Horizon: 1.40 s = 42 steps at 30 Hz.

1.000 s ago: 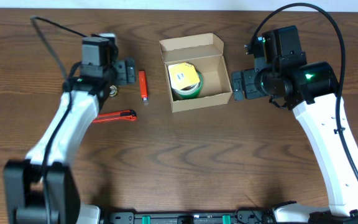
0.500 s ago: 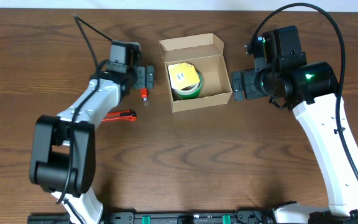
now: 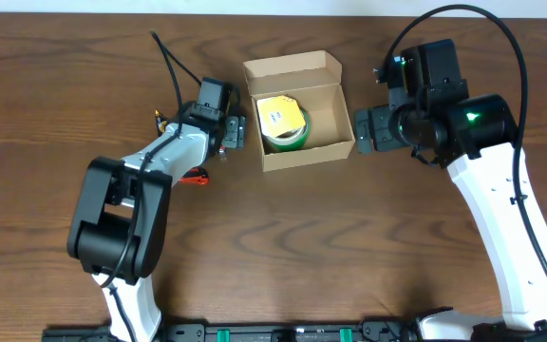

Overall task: Pack container
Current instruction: 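Move the left gripper to the red stapler and grasp it, then carry the red stapler with the left gripper over the box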

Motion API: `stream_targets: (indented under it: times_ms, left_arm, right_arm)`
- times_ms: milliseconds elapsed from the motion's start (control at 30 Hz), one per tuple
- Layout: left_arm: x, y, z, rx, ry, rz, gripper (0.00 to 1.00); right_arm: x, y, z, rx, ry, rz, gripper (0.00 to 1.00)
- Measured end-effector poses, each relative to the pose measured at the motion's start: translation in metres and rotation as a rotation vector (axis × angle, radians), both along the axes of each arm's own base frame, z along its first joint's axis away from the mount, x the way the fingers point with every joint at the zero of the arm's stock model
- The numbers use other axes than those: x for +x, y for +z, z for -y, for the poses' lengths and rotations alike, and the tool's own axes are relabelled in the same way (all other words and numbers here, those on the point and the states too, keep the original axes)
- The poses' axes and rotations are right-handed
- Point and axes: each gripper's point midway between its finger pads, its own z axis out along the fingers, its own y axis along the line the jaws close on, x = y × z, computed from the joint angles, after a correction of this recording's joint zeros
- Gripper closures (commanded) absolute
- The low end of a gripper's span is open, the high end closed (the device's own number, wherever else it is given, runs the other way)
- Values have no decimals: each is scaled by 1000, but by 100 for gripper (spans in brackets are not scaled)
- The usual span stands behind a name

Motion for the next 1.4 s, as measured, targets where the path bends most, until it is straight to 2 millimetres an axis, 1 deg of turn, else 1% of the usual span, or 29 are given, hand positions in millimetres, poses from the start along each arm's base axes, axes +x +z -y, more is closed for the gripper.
stream_targets:
  times_ms: [100, 233, 333, 433, 600, 733, 833, 933, 1000, 1067, 1133, 1167, 1267, 1333, 1400]
  left_arm:
    - [-1, -5, -1, -4, 12, -10, 43]
    - [0, -5, -1, -13, 27, -8, 53]
    - [0, -5, 0, -20, 37, -9, 64]
    - [0, -5, 0, -26, 46, -10, 71]
    - [0, -5, 0, -31, 47, -10, 81]
    - [0, -4, 0, -32, 49, -8, 94]
    - [-1, -3, 0, -30, 51, -20, 94]
    - [2, 4, 1, -26, 52, -30, 95]
    - [8, 17, 1, -23, 60, -22, 95]
    - [16, 36, 0, -15, 80, 5, 95]
    - [24, 62, -3, -10, 108, 42, 95]
    - [28, 80, -4, -14, 126, 71, 95]
    - [35, 123, -3, -47, 163, 147, 95]
    - [37, 152, 5, -81, 178, 204, 94]
    - [36, 175, 22, -123, 174, 248, 94]
  right_arm:
    - [0, 0, 0, 0, 0, 0, 1]
    - [0, 0, 0, 0, 0, 0, 1]
    - [0, 0, 0, 0, 0, 0, 1]
    - [0, 0, 0, 0, 0, 0, 1]
    - [0, 0, 0, 0, 0, 0, 1]
    - [0, 0, 0, 0, 0, 0, 1]
    - [0, 0, 0, 0, 0, 0, 1]
    - [0, 0, 0, 0, 0, 0, 1]
    - [0, 0, 0, 0, 0, 0, 1]
    - [0, 0, 0, 0, 0, 0, 1]
    - [0, 0, 0, 0, 0, 0, 1]
    - [0, 0, 0, 0, 0, 0, 1]
    - [0, 0, 0, 0, 0, 0, 1]
    - [0, 0, 0, 0, 0, 0, 1]
    - [0, 0, 0, 0, 0, 0, 1]
